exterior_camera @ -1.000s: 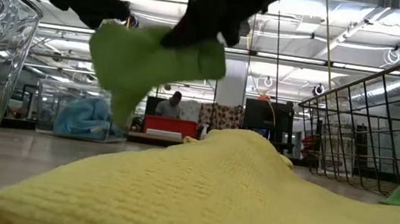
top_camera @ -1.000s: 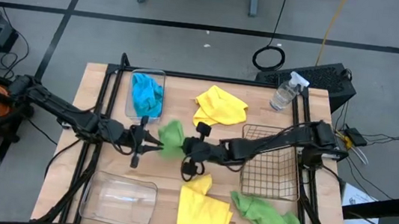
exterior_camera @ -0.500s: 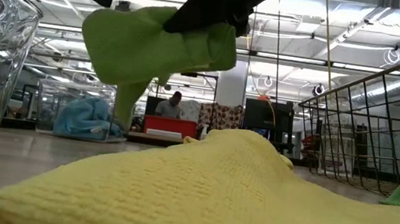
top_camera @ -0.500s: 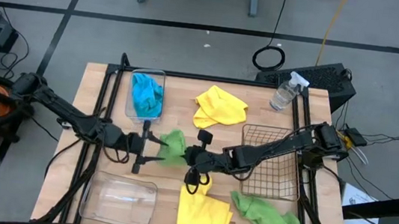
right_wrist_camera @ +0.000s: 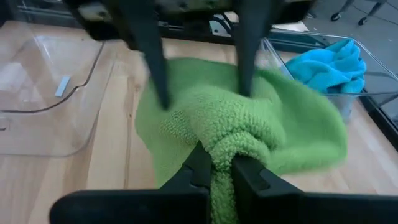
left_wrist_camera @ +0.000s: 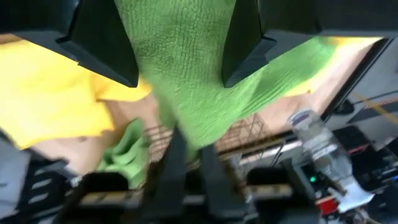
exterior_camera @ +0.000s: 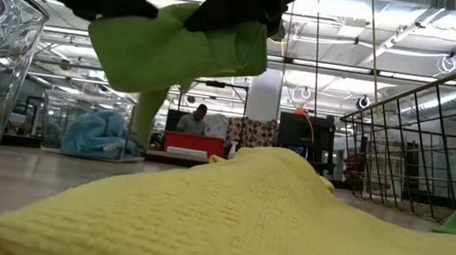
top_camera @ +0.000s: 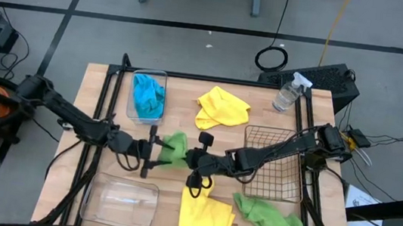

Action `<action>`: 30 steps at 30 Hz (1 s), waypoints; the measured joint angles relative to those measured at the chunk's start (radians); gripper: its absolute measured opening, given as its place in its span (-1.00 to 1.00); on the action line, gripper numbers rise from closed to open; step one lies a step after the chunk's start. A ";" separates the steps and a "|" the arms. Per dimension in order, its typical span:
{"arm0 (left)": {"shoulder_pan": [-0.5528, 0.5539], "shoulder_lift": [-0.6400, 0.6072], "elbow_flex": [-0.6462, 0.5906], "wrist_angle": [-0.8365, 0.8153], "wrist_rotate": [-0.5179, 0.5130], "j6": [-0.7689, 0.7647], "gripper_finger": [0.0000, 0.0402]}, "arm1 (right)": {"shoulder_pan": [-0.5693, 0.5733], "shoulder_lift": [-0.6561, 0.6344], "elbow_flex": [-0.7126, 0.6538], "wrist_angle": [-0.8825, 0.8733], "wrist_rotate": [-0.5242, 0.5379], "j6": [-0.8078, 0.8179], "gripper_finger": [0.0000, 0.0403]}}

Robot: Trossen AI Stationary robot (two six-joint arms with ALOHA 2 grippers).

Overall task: Sort microfiber towel by color & place in baskets
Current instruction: Put the left green microfiber cloth into the wire basket

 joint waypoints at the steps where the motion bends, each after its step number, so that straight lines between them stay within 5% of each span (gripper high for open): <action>1: 0.007 0.009 0.000 0.000 -0.009 0.000 0.20 | 0.003 0.000 0.000 0.000 0.000 -0.005 -0.95; 24: 0.054 0.161 0.000 0.119 0.065 0.035 0.18 | 0.035 -0.001 0.000 0.005 0.004 -0.041 -0.94; 30: 0.076 0.176 0.003 0.153 0.184 0.068 -0.24 | 0.035 -0.001 0.000 0.010 0.007 -0.045 -0.94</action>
